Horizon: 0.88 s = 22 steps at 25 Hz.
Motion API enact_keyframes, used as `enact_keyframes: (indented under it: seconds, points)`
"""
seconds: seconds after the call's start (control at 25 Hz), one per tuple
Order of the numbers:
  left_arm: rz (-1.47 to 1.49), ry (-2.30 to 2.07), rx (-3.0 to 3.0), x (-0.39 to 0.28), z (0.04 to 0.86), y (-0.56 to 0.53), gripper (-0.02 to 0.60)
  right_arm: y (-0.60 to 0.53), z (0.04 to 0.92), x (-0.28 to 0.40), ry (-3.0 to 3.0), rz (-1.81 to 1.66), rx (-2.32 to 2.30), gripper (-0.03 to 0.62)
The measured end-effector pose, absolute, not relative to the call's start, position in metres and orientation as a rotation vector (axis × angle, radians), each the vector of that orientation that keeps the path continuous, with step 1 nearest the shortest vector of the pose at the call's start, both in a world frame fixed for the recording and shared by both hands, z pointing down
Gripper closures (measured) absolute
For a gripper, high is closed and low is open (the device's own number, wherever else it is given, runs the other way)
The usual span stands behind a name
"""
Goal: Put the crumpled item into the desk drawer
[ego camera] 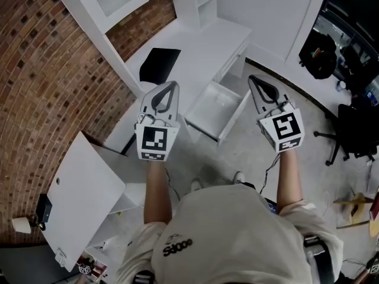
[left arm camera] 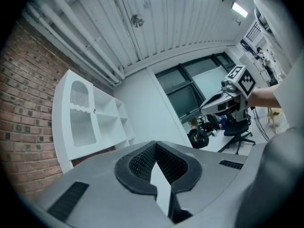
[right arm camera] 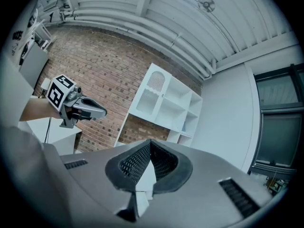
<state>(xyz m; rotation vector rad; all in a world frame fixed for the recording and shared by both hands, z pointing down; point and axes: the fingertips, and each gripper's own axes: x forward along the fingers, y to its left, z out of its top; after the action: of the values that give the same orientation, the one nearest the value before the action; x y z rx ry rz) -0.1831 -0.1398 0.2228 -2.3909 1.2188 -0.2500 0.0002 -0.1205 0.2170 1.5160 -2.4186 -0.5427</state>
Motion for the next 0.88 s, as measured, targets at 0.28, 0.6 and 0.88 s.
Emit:
enact_keyframes:
  seconds: [0.28,0.6,0.88]
  points:
    - [-0.240,1.192,-2.408,-0.184,0.222,-0.142,0.563,-0.127,0.222,-0.009,-2.408,-0.527,1.504,0.589]
    - [-0.253,1.194,-2.411,-0.185,0.227,-0.154,0.563,-0.140,0.227,-0.005,-2.397,-0.510,1.515,0.589]
    - [-0.249,1.192,-2.417,-0.182,0.229,-0.163,0.563,-0.148,0.232,-0.002,-2.389,-0.507,1.502,0.589]
